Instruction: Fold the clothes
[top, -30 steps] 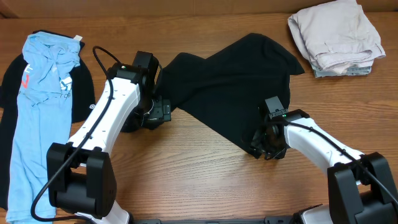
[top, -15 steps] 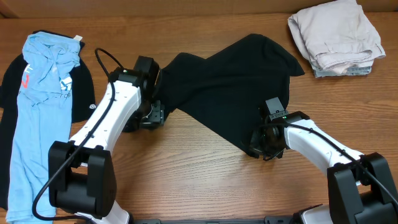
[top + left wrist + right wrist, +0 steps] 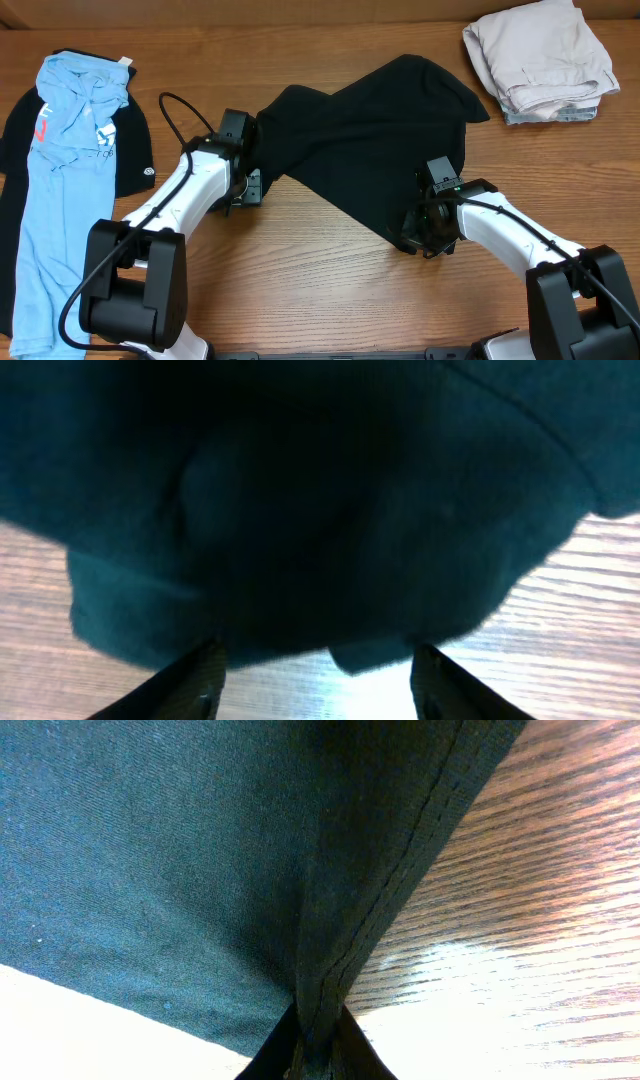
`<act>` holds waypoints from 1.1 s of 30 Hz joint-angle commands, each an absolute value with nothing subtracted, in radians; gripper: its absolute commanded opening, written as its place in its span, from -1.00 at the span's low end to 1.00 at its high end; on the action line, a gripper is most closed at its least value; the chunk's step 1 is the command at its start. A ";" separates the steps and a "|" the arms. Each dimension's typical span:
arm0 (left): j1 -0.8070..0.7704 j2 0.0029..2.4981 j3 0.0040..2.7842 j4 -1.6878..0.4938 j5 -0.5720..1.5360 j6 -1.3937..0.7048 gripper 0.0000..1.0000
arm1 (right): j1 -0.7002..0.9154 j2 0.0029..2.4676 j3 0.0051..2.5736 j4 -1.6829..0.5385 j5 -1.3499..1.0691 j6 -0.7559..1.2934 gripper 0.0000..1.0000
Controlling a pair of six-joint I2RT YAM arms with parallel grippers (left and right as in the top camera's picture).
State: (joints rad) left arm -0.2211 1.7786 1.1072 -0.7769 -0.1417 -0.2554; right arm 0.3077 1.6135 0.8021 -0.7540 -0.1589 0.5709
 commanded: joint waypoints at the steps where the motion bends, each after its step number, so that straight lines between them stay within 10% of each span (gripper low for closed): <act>1: -0.217 1.779 1.061 -0.748 -0.168 -0.220 0.15 | 0.307 1.628 0.785 -0.757 -0.139 0.564 -0.80; 15: -0.216 1.779 0.945 -0.618 -0.247 -0.186 -0.02 | 0.307 1.628 0.785 -0.756 -0.131 0.565 -0.73; 20: -0.216 1.778 0.949 -0.602 -0.247 -0.187 -0.90 | 0.306 1.628 0.786 -0.745 -0.111 0.564 -0.73; 33: -0.175 1.760 1.541 -1.137 -0.210 -0.262 -0.92 | 0.139 1.515 1.158 -1.124 -0.108 0.407 -0.92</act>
